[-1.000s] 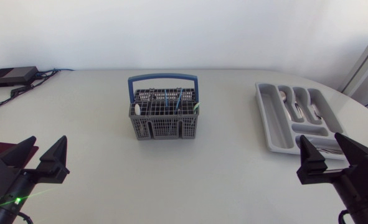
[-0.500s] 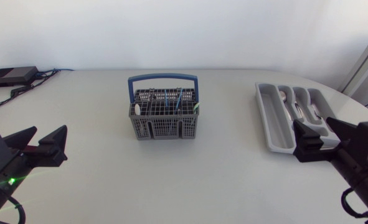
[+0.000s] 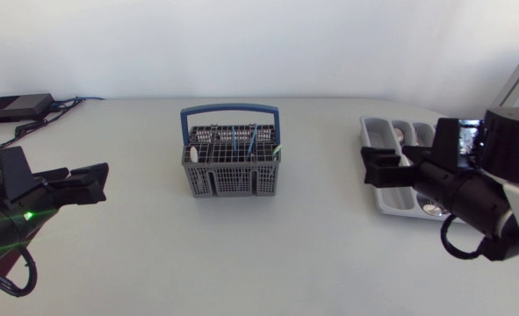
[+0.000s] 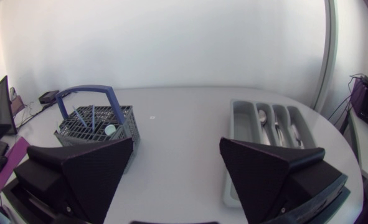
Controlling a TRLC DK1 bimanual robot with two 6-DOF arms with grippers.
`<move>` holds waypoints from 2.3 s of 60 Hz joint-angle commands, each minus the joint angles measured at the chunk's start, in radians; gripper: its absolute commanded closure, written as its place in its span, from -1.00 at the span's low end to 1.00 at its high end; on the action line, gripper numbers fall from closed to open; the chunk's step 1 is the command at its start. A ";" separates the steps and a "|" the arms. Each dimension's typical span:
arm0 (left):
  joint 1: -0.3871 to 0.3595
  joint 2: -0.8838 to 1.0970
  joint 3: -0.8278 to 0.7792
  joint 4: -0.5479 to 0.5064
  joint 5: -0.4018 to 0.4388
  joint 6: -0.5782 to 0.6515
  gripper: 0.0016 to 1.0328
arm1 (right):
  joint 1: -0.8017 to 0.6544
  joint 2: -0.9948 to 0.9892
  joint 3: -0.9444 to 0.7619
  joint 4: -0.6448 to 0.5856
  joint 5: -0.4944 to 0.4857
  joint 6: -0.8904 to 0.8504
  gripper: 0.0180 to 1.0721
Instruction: Transfer all utensils from the basket to the drawer tray.
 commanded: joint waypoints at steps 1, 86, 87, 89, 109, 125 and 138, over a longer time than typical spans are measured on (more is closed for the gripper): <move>-0.023 0.006 0.002 -0.001 -0.008 -0.035 -0.86 | 0.035 0.088 0.085 -0.053 0.012 0.113 -0.90; -0.280 0.470 0.384 -0.004 0.026 0.266 -0.74 | 0.113 0.985 0.970 -0.586 -0.292 0.608 0.28; -0.296 0.485 0.395 -0.009 0.008 0.307 -0.74 | 0.113 0.991 0.975 -0.586 -0.293 0.611 0.33; -0.311 0.509 0.410 -0.017 -0.006 0.373 -0.74 | 0.113 0.997 0.979 -0.587 -0.298 0.619 0.40; -0.325 0.669 0.524 -0.063 0.018 0.379 -0.75 | 0.121 1.045 0.999 -0.584 -0.301 0.619 0.64; -0.336 0.726 0.542 -0.046 0.048 0.378 -0.75 | 0.133 1.043 1.008 -0.573 -0.272 0.613 0.87; -0.349 0.747 0.539 -0.027 0.048 0.381 -0.76 | 0.144 1.040 1.005 -0.573 -0.235 0.590 0.89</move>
